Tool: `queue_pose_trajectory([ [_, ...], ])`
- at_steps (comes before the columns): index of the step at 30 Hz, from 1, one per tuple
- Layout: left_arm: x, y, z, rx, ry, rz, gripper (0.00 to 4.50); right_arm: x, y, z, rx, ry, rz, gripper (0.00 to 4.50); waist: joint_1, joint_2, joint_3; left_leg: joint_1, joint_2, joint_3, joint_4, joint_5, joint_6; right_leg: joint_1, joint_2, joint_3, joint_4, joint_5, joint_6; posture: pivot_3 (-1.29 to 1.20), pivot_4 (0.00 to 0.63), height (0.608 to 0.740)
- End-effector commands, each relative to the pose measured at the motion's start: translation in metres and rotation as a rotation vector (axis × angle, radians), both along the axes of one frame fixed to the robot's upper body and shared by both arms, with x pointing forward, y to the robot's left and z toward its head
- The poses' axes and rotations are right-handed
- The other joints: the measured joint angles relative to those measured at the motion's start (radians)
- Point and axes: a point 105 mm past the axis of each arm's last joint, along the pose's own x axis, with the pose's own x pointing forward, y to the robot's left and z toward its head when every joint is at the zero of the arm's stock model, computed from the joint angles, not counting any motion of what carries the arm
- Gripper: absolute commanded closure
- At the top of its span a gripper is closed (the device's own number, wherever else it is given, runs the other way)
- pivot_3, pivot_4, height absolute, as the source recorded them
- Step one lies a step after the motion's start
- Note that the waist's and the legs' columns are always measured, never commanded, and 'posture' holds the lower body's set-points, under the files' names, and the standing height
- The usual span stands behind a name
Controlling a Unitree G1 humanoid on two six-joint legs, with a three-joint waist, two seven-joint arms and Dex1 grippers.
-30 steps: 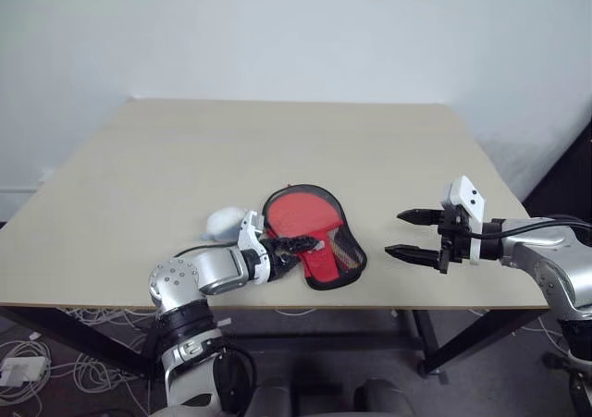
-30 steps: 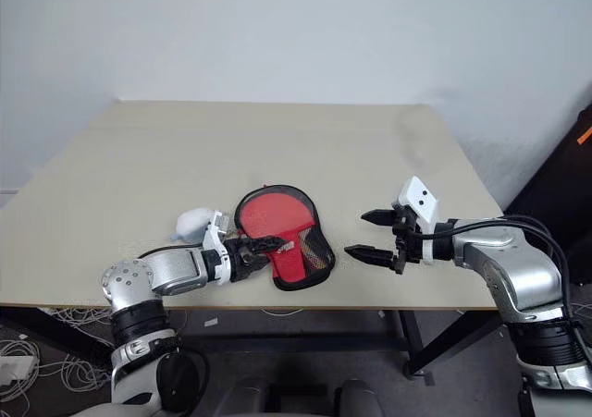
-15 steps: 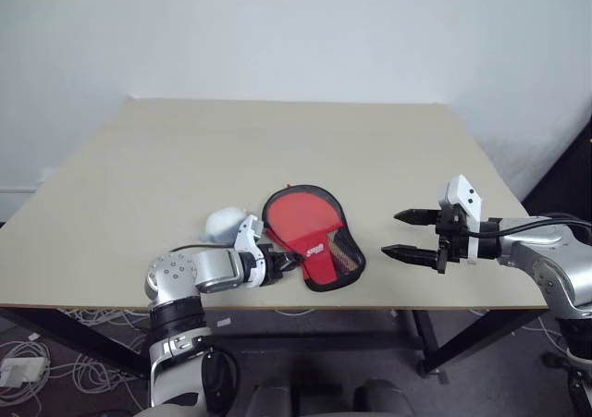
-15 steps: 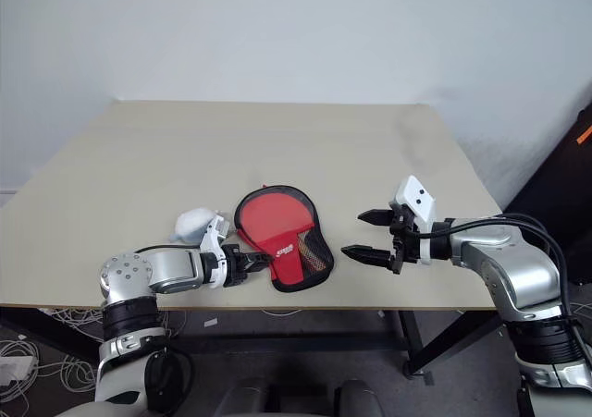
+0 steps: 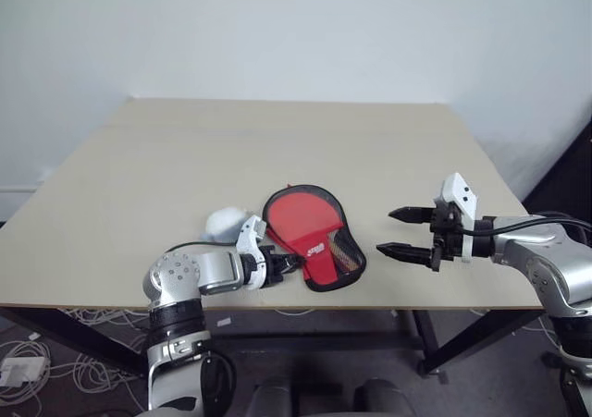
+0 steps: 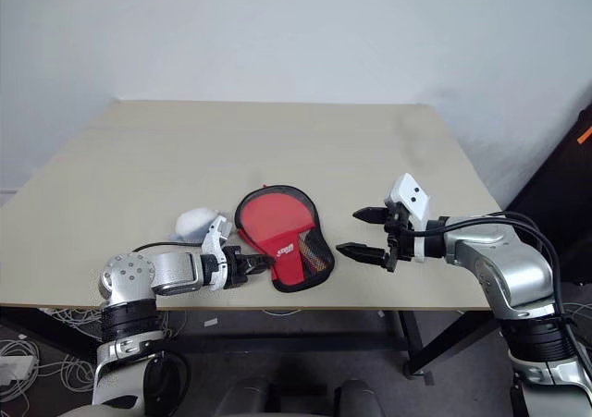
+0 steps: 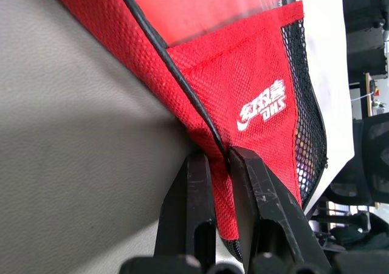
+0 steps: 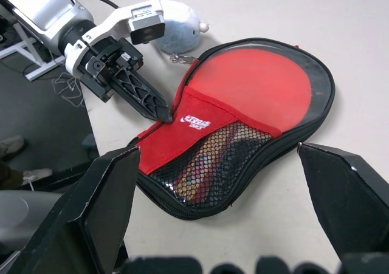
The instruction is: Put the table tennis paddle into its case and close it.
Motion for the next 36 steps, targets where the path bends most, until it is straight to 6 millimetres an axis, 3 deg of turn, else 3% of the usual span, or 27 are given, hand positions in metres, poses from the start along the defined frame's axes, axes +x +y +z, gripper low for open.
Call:
queue_pose_trajectory([
  [1, -0.007, -0.013, -0.006, -0.008, 0.042, -0.055, 4.48, -0.001, 0.007, 0.014, 0.015, -0.056, 0.028, 0.00, 0.000, 0.000, 0.000, 0.000, 0.000, 0.000, 0.000, 0.000, 0.000, 0.000, 0.000, 0.000, 0.000, 0.000, 0.000, 0.00, 0.000, 0.740],
  [10, -0.009, -0.026, 0.003, -0.053, 0.010, -0.112, 4.48, -0.001, 0.008, 0.014, 0.017, -0.054, 0.027, 0.00, 0.005, 0.000, 0.000, 0.000, 0.000, 0.000, 0.000, 0.000, 0.000, 0.000, 0.000, 0.000, 0.000, 0.000, 0.000, 0.00, 0.000, 0.740],
  [15, -0.024, -0.035, 0.021, -0.127, -0.056, -0.261, 4.48, -0.002, 0.009, 0.013, 0.017, -0.049, 0.028, 0.00, 0.004, -0.001, 0.001, -0.002, -0.001, 0.000, 0.000, 0.001, 0.002, -0.002, 0.000, 0.000, 0.000, 0.000, 0.000, 0.00, 0.000, 0.740],
  [21, -0.050, -0.033, 0.034, -0.143, -0.081, -0.458, 4.48, -0.002, 0.011, 0.011, 0.020, -0.046, 0.032, 0.00, -0.005, -0.001, 0.002, -0.002, 0.001, 0.001, -0.001, 0.001, 0.002, -0.005, 0.000, 0.001, 0.002, 0.000, -0.001, 0.00, 0.000, 0.740],
  [36, -0.076, -0.024, 0.042, -0.126, -0.075, -0.658, 4.48, -0.002, 0.011, 0.010, 0.019, -0.044, 0.032, 0.00, -0.003, -0.001, 0.002, -0.003, 0.001, 0.001, -0.001, 0.001, 0.001, -0.006, 0.000, 0.001, 0.001, -0.001, 0.000, 0.00, 0.000, 0.740],
])
